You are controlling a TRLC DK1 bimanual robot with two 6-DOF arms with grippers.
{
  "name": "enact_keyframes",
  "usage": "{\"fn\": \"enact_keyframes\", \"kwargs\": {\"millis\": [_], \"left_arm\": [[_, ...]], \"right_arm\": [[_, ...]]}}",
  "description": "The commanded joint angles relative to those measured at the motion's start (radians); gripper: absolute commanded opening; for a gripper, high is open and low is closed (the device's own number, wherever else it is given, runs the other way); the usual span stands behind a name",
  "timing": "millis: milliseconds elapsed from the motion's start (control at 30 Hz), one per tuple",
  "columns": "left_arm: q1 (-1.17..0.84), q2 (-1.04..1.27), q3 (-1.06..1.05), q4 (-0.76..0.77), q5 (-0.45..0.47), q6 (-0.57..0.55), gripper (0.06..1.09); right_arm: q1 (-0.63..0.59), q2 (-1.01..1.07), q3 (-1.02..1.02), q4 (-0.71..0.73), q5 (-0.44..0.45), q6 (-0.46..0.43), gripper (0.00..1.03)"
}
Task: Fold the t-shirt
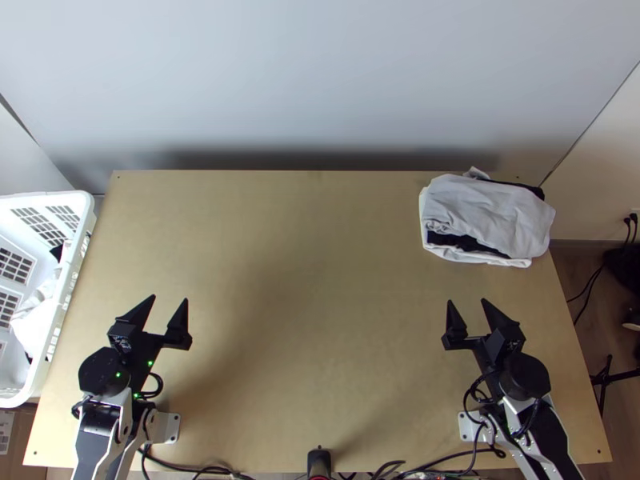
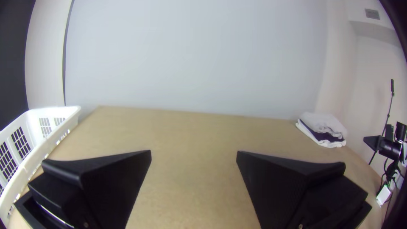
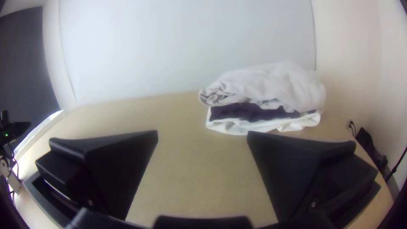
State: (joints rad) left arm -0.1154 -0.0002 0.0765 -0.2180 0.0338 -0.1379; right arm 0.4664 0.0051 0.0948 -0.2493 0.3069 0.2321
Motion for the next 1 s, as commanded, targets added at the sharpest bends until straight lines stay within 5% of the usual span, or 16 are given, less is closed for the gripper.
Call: {"fn": "enact_keyframes", "kwargs": {"millis": [0,967], "left_arm": [[0.000,0.000,0.000,0.000,0.002,0.000,1.04],[0.020,0.014,0.071,0.045,0.002,0.004,1.04]], "right_arm": [[0.000,-0.005,0.000,-0.002,0.000,0.004,0.98],[-0.028,-0.007,0.010,0.047,0.001,0.033,0.98]]}}
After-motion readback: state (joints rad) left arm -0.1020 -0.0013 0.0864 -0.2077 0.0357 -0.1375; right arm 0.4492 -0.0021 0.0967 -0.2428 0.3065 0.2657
